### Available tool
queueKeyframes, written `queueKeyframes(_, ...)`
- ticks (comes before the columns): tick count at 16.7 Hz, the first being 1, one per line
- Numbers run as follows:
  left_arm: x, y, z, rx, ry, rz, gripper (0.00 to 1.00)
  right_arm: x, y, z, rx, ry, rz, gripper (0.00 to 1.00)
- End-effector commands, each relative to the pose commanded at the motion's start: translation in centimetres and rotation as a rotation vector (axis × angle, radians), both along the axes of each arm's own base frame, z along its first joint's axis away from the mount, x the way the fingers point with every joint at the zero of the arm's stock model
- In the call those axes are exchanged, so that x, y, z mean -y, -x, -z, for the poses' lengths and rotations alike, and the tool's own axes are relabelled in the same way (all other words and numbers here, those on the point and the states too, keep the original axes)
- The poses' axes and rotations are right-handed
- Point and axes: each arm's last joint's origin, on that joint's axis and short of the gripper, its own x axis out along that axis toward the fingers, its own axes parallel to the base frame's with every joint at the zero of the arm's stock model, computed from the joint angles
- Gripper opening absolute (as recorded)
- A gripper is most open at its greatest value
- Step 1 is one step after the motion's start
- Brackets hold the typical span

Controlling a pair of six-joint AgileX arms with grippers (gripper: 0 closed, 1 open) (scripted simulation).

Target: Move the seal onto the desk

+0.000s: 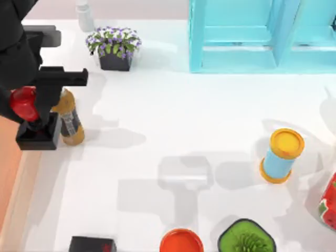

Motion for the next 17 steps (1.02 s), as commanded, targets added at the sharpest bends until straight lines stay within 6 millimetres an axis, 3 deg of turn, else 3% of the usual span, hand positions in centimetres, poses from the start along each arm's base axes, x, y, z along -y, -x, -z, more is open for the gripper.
queueKeyframes(5, 9.3, -4.2, 5.3, -0.021, -0.007, 0.001, 0.0, 0.0, 0.0, 0.0, 0.0, 0.0, 0.0, 1.0)
queueKeyframes(9, 15.8, -4.8, 9.2, -0.007, -0.003, -0.001, 0.0, 0.0, 0.0, 0.0, 0.0, 0.0, 0.0, 1.0)
queueKeyframes(11, 16.8, -4.8, 9.7, -0.001, 0.001, -0.001, 0.0, 0.0, 0.0, 0.0, 0.0, 0.0, 0.0, 1.0)
queueKeyframes(15, 16.6, -4.8, 9.9, -0.006, -0.001, -0.003, 0.0, 0.0, 0.0, 0.0, 0.0, 0.0, 0.0, 1.0)
queueKeyframes(17, 16.7, -4.8, 11.0, -0.006, -0.002, 0.0, 0.0, 0.0, 0.0, 0.0, 0.0, 0.0, 0.0, 1.0)
